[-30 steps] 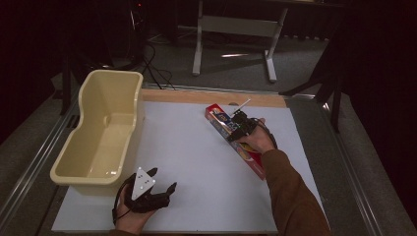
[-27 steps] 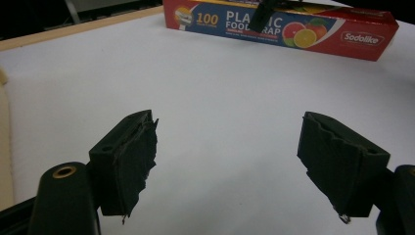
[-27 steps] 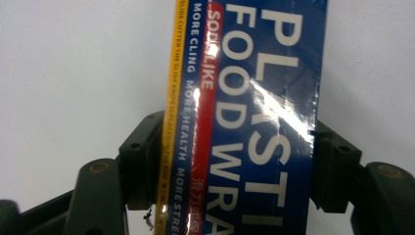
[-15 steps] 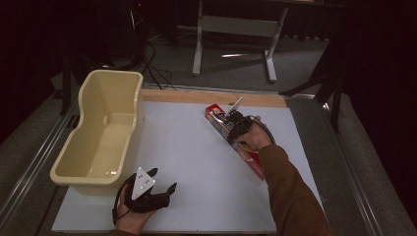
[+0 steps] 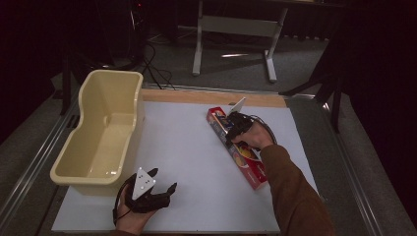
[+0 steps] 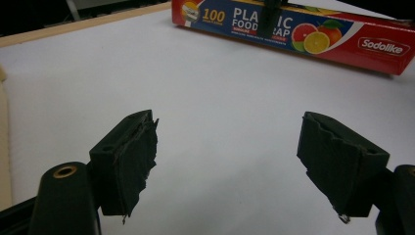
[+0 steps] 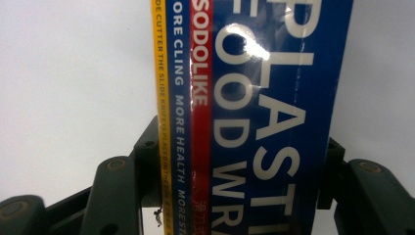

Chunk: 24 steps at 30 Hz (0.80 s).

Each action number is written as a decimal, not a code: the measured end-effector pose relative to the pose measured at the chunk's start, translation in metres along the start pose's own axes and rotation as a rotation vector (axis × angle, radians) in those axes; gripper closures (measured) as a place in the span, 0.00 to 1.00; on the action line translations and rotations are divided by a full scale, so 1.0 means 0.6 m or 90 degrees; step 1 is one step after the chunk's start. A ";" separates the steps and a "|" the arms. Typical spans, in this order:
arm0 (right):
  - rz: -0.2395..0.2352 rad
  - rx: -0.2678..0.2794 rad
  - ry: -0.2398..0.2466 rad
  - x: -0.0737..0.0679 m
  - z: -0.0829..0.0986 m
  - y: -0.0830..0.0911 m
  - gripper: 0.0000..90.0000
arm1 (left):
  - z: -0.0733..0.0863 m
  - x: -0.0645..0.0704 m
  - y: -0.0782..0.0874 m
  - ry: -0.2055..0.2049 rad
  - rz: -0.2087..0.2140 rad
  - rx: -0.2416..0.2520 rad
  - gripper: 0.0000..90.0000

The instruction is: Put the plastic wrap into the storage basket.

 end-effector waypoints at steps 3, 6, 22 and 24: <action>-0.011 0.008 -0.019 0.000 0.000 0.006 0.47 | 0.000 0.000 0.000 -0.001 -0.001 0.000 0.25; -0.049 0.035 -0.048 -0.001 -0.004 0.021 0.47 | 0.000 0.000 0.000 0.000 -0.003 0.000 0.25; -0.193 0.136 -0.107 -0.044 -0.022 0.101 0.46 | 0.003 -0.001 -0.002 0.002 -0.014 -0.007 0.25; -0.211 0.148 -0.118 -0.052 -0.025 0.109 0.46 | 0.003 -0.002 -0.002 0.003 -0.015 -0.007 0.25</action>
Point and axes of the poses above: each handheld gripper's, and its own axes: y roughly backward along the jaws, z roughly out of its underside, x roughly to its right, the point moved 5 cm from there along -y, roughly forward along the jaws, and after that the axes turned 14 degrees about x, right-handed, at the moved point
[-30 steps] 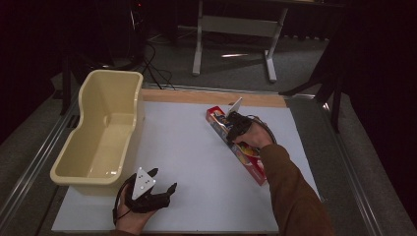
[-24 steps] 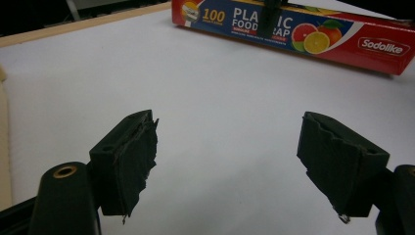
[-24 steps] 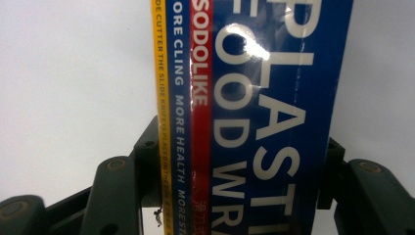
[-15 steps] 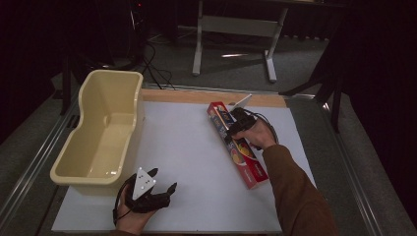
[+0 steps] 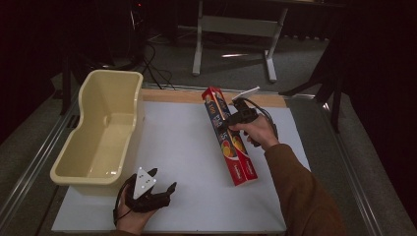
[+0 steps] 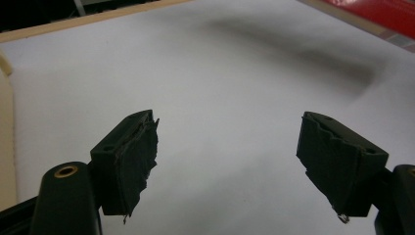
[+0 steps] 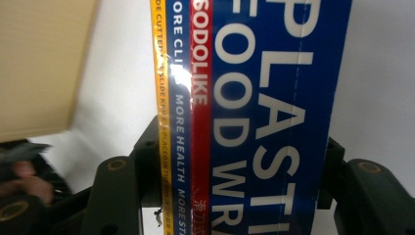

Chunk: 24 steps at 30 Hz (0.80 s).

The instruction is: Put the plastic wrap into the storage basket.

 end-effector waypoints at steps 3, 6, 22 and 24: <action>-0.009 0.012 -0.013 -0.012 -0.004 0.006 0.46 | -0.001 -0.001 0.001 -0.001 -0.001 0.001 0.25; 0.002 0.024 -0.003 -0.028 -0.007 0.012 0.46 | -0.001 -0.001 0.001 -0.002 -0.002 0.001 0.25; -0.077 0.075 -0.001 -0.106 -0.023 0.034 0.46 | -0.002 -0.002 0.003 -0.001 -0.006 0.005 0.25; -0.084 0.078 -0.003 -0.113 -0.024 0.036 0.46 | -0.002 -0.002 0.003 0.000 -0.006 0.007 0.25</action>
Point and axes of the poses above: each handheld gripper's, and its own axes: y roughly backward along the jaws, z roughly out of its underside, x roughly to its right, the point moved 5 cm from there along -y, roughly forward along the jaws, and after that the axes turned 14 degrees about x, right-handed, at the moved point
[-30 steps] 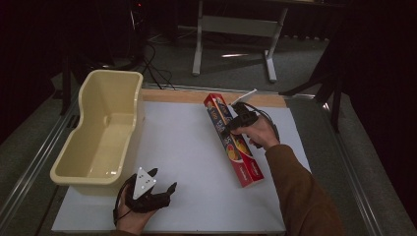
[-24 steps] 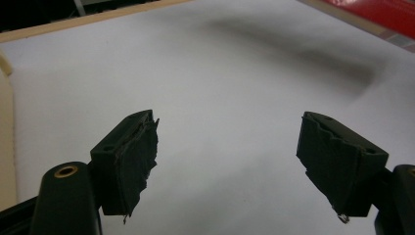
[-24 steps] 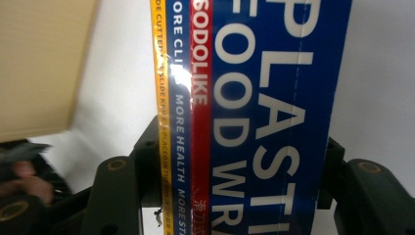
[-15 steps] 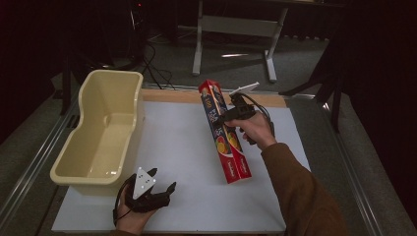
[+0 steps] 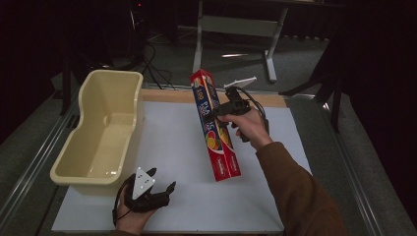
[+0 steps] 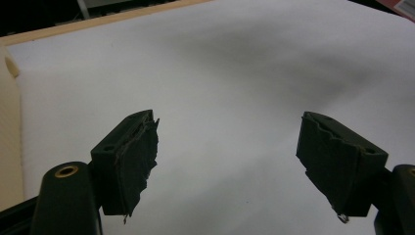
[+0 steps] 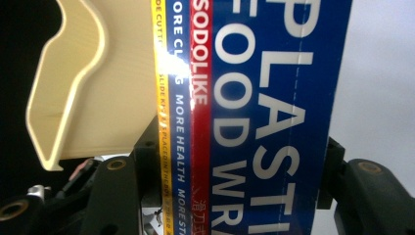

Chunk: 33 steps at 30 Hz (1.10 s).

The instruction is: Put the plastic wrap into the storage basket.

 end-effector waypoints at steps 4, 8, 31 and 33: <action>-0.009 0.007 0.010 -0.014 -0.001 -0.001 0.46 | 0.000 0.000 0.000 -0.002 0.000 0.001 0.25; -0.028 0.015 0.000 -0.032 -0.005 -0.004 0.46 | -0.001 0.001 0.000 -0.002 0.001 0.002 0.25; -0.080 0.082 -0.019 -0.120 -0.037 -0.011 0.46 | -0.002 0.000 0.001 0.002 -0.002 0.009 0.25; -0.085 0.084 -0.021 -0.123 -0.038 -0.013 0.46 | -0.002 0.000 0.002 0.003 -0.001 0.010 0.25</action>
Point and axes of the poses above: each handheld gripper's, and its own axes: y roughly backward along the jaws, z roughly out of its underside, x roughly to its right, the point moved 5 cm from there along -y, roughly forward along the jaws, and after that the axes turned 14 degrees about x, right-handed, at the moved point
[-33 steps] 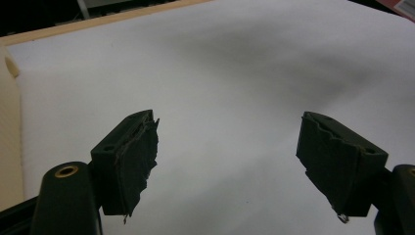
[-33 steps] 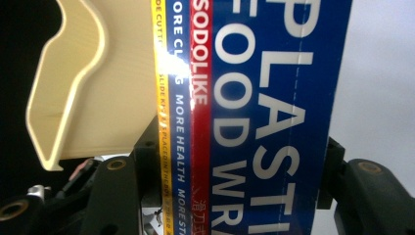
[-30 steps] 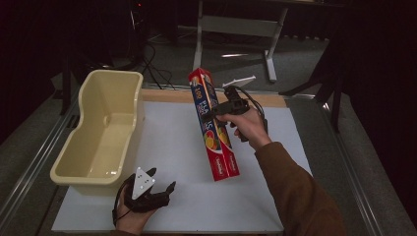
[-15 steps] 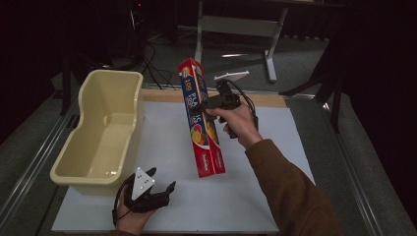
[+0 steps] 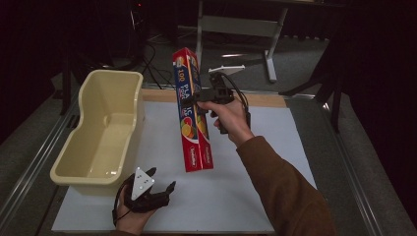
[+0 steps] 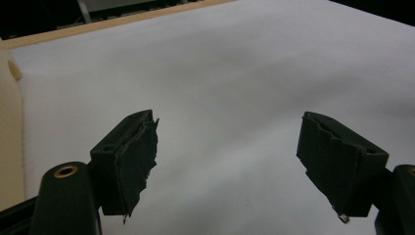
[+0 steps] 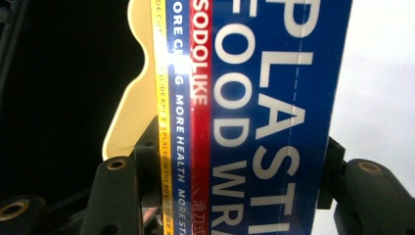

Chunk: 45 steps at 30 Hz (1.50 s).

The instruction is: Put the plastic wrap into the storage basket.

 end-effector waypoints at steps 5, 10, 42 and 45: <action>-0.019 0.007 -0.024 -0.008 0.003 -0.013 0.46 | -0.001 -0.002 0.002 0.000 -0.001 0.003 0.25; -0.033 0.015 -0.047 -0.020 0.001 -0.033 0.46 | -0.001 -0.003 0.003 0.000 -0.005 0.006 0.25; -0.069 0.047 -0.110 -0.090 -0.026 -0.099 0.46 | 0.002 0.005 0.002 0.005 0.004 0.002 0.25; -0.075 0.049 -0.112 -0.104 -0.026 -0.107 0.46 | 0.002 0.005 0.003 0.007 0.003 0.003 0.25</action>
Point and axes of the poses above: each handheld gripper's, and its own axes: y roughly backward along the jaws, z roughly out of its underside, x roughly to its right, the point moved 5 cm from there along -y, roughly forward along the jaws, and after that the axes turned 14 degrees about x, right-handed, at the moved point
